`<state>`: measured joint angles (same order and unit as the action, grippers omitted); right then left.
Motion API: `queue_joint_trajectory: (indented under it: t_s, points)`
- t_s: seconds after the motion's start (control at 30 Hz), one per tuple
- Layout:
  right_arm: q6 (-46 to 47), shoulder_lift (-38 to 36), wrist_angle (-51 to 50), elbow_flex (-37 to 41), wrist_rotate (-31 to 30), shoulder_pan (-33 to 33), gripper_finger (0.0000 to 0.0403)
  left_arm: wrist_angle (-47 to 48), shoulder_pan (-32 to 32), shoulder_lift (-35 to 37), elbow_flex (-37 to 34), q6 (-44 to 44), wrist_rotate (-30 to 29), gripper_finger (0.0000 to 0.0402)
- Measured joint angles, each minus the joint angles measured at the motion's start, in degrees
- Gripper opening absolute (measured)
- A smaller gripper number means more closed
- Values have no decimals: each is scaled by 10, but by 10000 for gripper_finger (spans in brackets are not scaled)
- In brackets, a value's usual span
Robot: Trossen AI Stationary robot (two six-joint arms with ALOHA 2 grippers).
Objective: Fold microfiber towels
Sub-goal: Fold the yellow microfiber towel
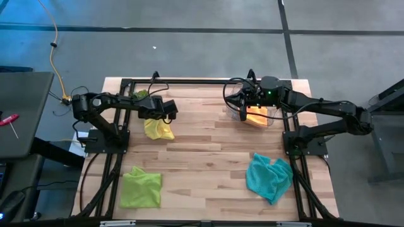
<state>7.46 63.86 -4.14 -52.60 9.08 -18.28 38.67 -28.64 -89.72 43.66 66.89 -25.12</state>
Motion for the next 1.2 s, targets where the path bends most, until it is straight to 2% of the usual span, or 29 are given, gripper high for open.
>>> queue_joint_trajectory:
  t_s: [0.33, 0.6, 0.73, 0.9, 1.07, 1.2]
  points:
    - [0, 0, 0, 0, 0, 0, 0, -8, 3, -32, 0, -6, 12, 86]
    - [0, 0, 0, 0, 0, 0, 0, -8, 1, -29, 0, -17, 11, 81]
    - [0, 0, 0, 0, 0, 0, 0, -9, 1, -29, 0, -29, 9, 58]
    - [0, 0, -1, 0, 0, 0, 0, -9, 1, -28, 0, -60, 9, 8]
    - [0, 0, -1, 0, 0, 0, 0, 1, 2, 9, 8, -103, 20, 5]
    - [0, 0, -1, 0, 0, -1, 0, 11, 7, 74, 28, -159, 29, 3]
